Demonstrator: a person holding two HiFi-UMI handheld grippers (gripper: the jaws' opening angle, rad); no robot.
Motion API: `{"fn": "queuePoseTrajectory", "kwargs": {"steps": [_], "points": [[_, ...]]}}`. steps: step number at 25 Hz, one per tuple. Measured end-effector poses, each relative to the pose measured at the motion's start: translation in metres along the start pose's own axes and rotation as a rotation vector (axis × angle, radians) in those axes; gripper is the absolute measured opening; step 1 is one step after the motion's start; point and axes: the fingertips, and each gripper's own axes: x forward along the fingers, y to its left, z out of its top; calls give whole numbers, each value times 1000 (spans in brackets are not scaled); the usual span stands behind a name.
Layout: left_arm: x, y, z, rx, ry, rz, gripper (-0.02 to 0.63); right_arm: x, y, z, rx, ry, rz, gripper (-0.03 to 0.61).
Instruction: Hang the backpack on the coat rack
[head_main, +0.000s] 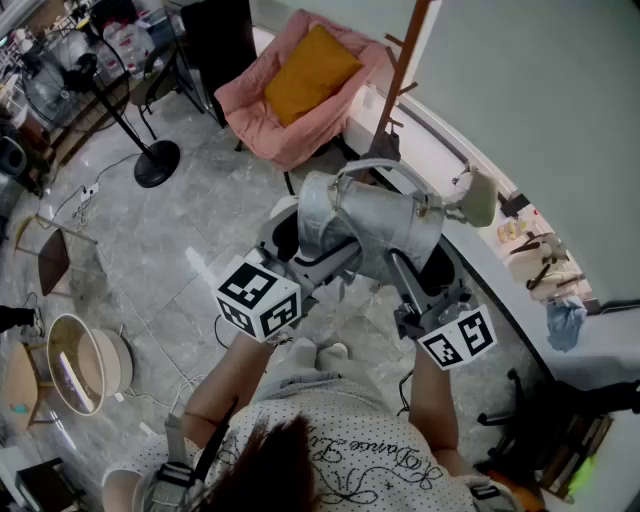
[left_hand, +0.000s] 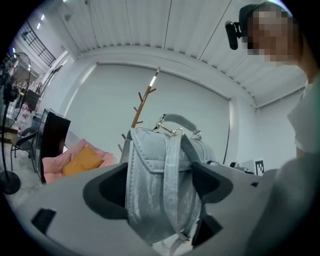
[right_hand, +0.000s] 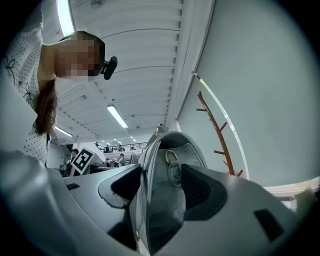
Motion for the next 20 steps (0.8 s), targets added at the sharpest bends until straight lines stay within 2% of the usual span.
{"fn": "queuePoseTrajectory", "kwargs": {"steps": [6, 12, 20], "points": [[9, -20, -1, 26, -2, 15, 385, -19, -10, 7, 34, -14, 15, 270], [16, -40, -1, 42, -67, 11, 366, -39, -25, 14, 52, -37, 53, 275], [27, -66, 0, 76, -102, 63, 353, -57, -41, 26, 50, -56, 99, 278]]}}
